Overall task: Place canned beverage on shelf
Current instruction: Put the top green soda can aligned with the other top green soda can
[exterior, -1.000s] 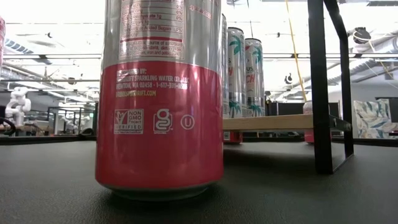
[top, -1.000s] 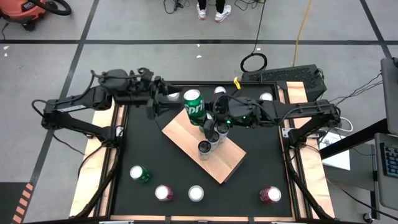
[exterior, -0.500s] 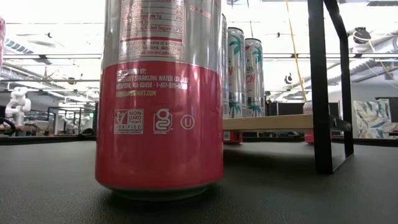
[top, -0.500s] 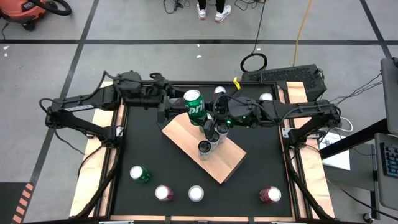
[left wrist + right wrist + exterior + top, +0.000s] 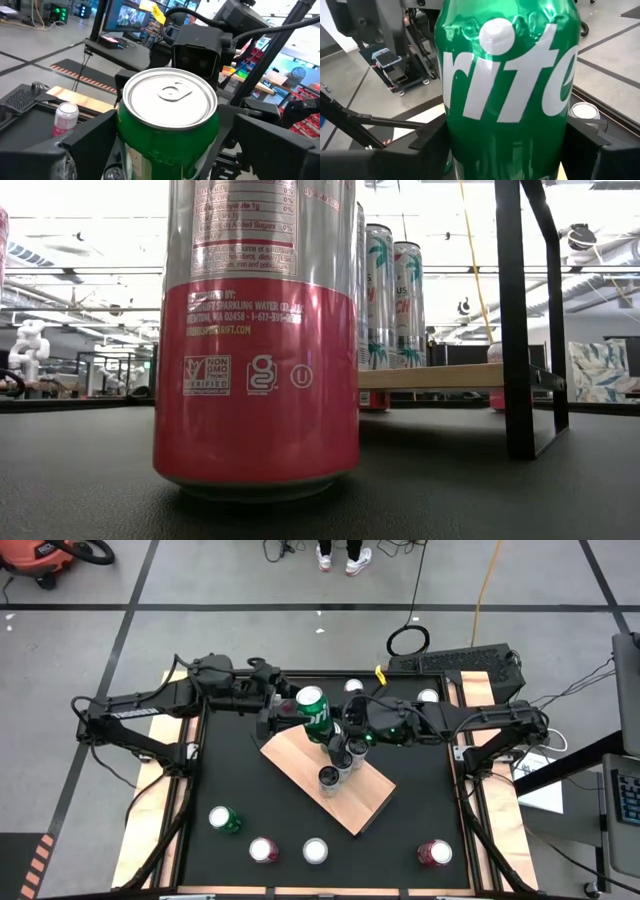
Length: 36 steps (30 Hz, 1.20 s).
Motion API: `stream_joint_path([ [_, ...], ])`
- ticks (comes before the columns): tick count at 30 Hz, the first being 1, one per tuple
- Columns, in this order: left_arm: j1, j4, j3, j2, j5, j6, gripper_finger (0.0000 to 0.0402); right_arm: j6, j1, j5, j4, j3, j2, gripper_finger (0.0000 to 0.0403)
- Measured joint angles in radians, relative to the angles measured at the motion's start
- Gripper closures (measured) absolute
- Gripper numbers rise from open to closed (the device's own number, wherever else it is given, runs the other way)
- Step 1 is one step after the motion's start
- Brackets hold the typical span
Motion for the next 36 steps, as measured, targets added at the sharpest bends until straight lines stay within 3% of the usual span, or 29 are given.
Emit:
stream_joint_path([
  [15, 0.0, -0.016, 0.002, 0.031, 0.03, 0.025, 0.0102, 0.007, 0.0, -0.001, -0.023, 0.0, -0.001, 0.0135],
  [21, 0.001, -0.017, 0.001, 0.032, 0.059, 0.025, 0.0113, 0.047, 0.001, -0.008, -0.03, 0.0, 0.0, 0.0121],
  [30, 0.01, 0.0, -0.002, 0.026, 0.232, 0.056, 0.0115, 0.128, -0.003, -0.218, -0.052, 0.0, -0.016, 0.0052],
  [36, 0.009, 0.075, -0.002, 0.024, 0.326, 0.109, 0.0115, 0.166, -0.026, -0.398, 0.002, 0.001, -0.017, 0.004],
])
